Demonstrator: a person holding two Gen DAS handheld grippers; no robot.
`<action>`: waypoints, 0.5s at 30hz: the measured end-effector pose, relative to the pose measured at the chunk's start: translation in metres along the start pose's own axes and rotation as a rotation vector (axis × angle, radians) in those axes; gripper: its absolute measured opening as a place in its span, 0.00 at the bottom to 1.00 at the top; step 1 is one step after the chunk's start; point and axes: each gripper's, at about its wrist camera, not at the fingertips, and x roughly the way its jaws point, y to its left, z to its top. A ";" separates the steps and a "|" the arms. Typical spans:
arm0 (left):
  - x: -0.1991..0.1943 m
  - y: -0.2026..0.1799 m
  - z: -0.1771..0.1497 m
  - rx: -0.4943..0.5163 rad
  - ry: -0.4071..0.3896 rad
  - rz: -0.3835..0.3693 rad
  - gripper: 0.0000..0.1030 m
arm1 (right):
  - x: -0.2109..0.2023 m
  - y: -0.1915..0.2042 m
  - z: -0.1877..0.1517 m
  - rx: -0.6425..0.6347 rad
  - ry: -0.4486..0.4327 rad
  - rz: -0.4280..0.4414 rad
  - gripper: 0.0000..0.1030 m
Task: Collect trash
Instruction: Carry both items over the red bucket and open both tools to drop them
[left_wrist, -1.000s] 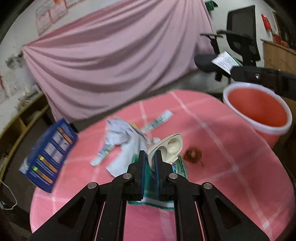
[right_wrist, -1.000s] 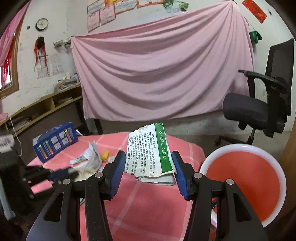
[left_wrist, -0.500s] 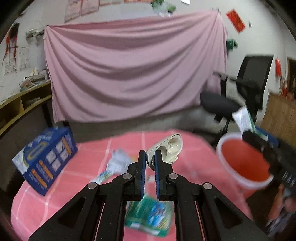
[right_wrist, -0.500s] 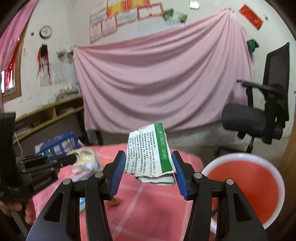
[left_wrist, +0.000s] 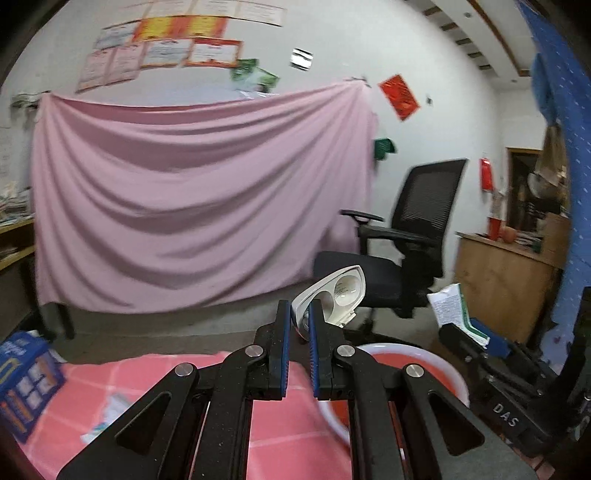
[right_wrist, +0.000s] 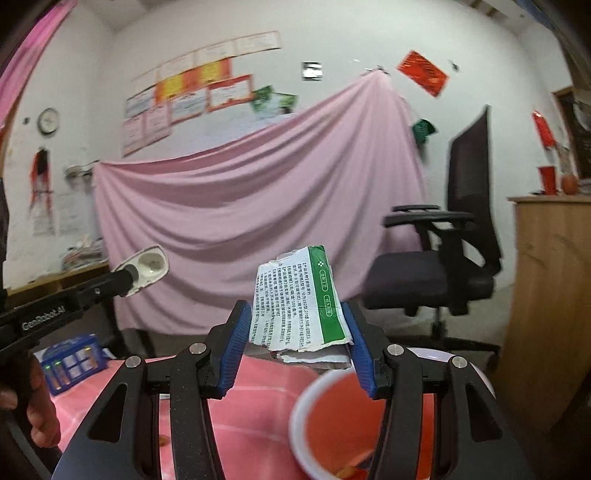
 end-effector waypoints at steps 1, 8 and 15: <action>0.007 -0.008 0.000 0.004 0.011 -0.021 0.07 | 0.000 -0.009 -0.001 0.009 0.006 -0.022 0.48; 0.058 -0.040 -0.015 0.007 0.163 -0.107 0.07 | 0.010 -0.043 -0.013 0.042 0.094 -0.103 0.48; 0.103 -0.050 -0.029 -0.053 0.337 -0.140 0.07 | 0.026 -0.062 -0.029 0.084 0.208 -0.135 0.48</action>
